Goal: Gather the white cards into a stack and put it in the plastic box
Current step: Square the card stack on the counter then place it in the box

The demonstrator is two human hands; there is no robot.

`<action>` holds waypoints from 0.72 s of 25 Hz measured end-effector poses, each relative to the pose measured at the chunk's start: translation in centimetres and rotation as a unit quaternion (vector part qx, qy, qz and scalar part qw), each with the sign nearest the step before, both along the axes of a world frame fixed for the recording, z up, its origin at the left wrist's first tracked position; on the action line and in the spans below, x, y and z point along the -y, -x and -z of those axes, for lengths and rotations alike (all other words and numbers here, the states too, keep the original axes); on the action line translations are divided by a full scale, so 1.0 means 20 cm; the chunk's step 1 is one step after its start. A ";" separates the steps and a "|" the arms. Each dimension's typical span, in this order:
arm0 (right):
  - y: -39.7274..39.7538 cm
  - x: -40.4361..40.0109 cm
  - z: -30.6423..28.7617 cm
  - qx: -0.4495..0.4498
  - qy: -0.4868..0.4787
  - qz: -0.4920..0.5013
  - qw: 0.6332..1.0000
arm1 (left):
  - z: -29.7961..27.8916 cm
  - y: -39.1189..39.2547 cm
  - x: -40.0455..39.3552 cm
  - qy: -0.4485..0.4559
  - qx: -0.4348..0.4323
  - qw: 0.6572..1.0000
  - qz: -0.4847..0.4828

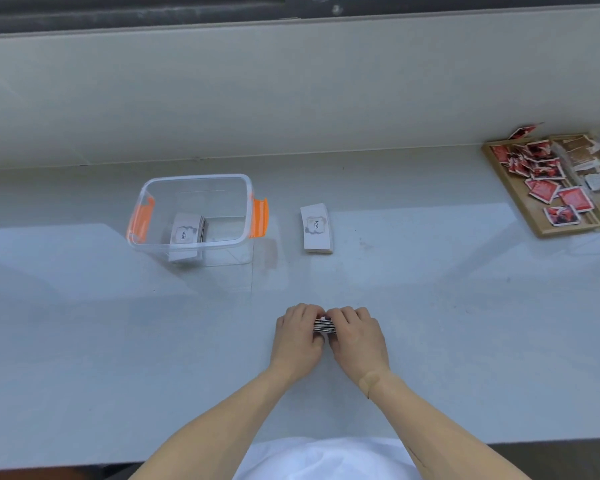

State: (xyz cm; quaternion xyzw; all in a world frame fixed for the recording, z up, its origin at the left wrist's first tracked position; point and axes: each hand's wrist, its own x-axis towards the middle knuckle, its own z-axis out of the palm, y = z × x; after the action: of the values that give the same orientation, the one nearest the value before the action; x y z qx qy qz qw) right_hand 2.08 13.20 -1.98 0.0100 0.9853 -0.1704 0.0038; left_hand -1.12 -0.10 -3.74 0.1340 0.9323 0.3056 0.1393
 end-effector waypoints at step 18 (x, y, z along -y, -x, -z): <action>0.55 -0.01 -0.18 0.247 0.588 0.246 0.730 | -0.22 0.51 0.00 -0.344 0.303 0.857 -0.235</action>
State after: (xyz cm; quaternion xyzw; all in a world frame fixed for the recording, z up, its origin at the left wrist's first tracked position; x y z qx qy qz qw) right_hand -8.92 13.43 1.57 0.2893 0.6158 -0.7019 0.2105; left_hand -11.27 -0.02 0.60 -0.1488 0.6832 0.6563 0.2835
